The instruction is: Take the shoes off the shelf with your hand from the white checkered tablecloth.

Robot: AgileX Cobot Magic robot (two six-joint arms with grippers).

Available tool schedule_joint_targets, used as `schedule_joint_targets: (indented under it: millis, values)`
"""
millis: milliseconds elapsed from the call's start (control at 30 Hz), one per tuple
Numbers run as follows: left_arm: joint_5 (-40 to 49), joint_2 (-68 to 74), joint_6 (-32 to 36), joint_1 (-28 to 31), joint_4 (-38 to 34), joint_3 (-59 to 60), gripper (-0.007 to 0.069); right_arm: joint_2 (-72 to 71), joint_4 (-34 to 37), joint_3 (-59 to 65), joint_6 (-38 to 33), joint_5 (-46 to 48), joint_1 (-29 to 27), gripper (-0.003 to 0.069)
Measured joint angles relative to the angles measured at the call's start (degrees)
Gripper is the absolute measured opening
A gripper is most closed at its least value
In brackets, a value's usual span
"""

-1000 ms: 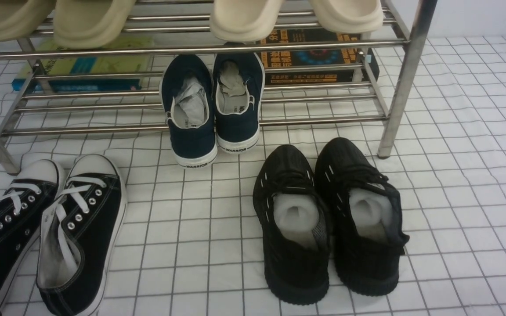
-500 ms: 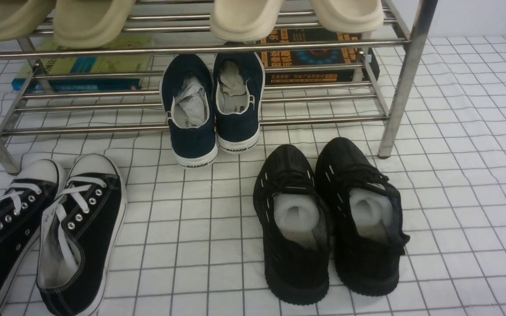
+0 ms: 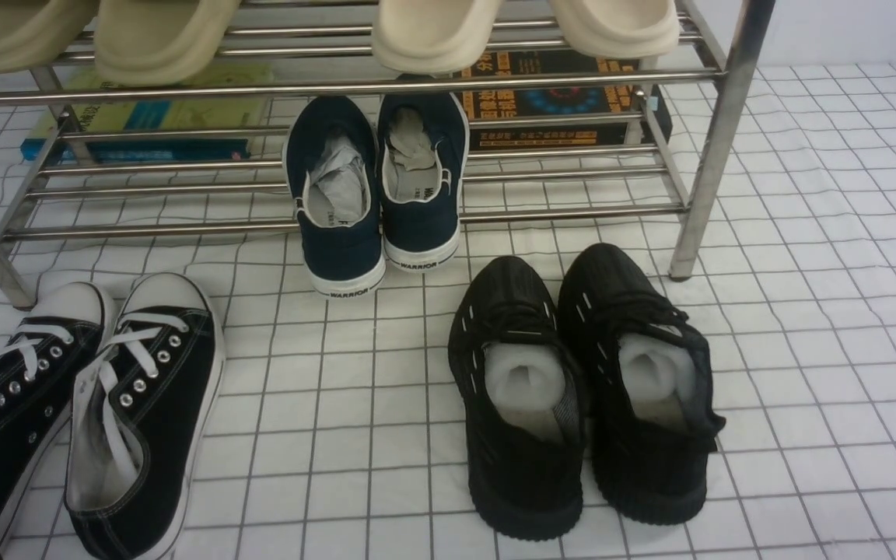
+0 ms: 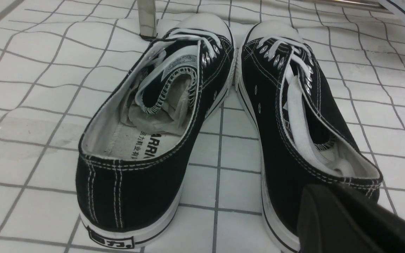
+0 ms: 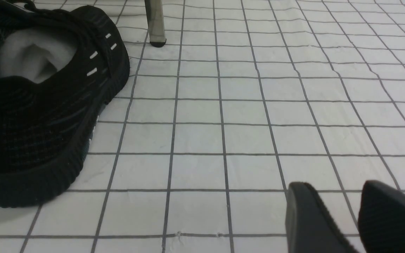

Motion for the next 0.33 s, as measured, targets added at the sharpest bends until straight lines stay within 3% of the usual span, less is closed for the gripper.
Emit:
schedule_joint_targets:
  millis: [333]
  values:
    - [0.00, 0.00, 0.00, 0.00, 0.04, 0.00, 0.0059, 0.00, 0.00, 0.00, 0.00, 0.00, 0.00, 0.0239]
